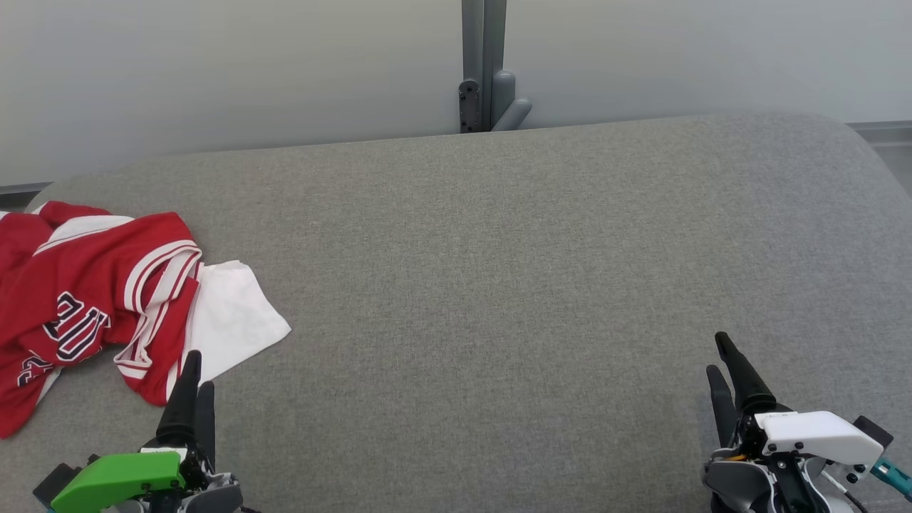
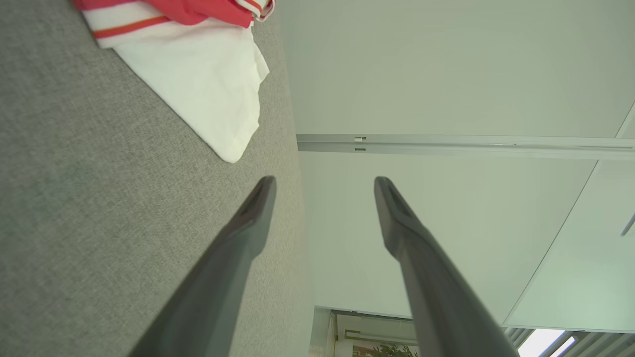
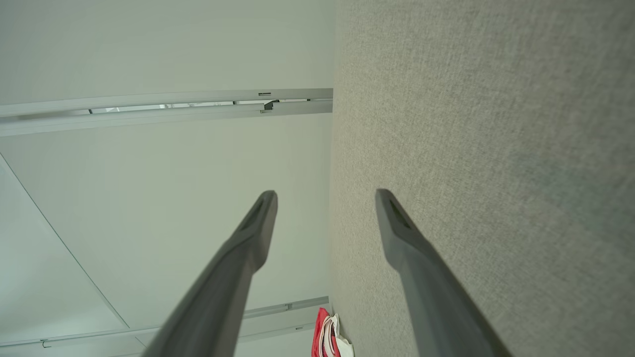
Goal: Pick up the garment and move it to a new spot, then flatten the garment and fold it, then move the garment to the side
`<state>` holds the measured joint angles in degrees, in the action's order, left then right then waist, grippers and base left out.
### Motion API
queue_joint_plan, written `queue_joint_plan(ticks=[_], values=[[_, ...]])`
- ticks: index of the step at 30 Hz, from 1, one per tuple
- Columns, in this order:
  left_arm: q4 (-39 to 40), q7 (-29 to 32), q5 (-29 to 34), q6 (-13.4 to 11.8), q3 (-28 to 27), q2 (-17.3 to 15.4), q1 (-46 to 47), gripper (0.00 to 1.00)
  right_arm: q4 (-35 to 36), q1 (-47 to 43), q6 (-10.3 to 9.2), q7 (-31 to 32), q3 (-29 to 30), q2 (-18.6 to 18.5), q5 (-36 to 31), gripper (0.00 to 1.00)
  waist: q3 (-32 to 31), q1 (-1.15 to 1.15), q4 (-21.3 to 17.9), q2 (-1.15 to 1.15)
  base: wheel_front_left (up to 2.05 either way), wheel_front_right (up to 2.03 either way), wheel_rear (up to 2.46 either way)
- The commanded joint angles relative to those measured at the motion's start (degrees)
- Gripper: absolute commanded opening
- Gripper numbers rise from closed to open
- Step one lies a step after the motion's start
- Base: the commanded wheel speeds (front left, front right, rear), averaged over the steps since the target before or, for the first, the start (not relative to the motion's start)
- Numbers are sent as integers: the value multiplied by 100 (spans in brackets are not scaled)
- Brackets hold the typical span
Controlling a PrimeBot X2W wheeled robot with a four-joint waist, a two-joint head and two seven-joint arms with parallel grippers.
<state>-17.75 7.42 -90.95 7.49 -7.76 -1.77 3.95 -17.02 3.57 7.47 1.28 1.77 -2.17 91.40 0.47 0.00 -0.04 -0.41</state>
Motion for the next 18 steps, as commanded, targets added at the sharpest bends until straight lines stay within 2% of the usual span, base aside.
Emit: queue_joint_plan(ticks=[1,9,18], values=[[137,-80,118,0,48,-41,30,100,127,40,0,-73,-23,-29,-97,100,1,0,0,3,0,0,0],[275,-326,483,0,173,-52,-33,100,246,8,1,-251,-27,-36,-589,100,4,0,-3,6,0,0,0],[504,-551,1259,-4,253,-62,-83,100,557,-38,1,-412,-51,-42,-1444,100,13,0,-6,8,0,0,0]])
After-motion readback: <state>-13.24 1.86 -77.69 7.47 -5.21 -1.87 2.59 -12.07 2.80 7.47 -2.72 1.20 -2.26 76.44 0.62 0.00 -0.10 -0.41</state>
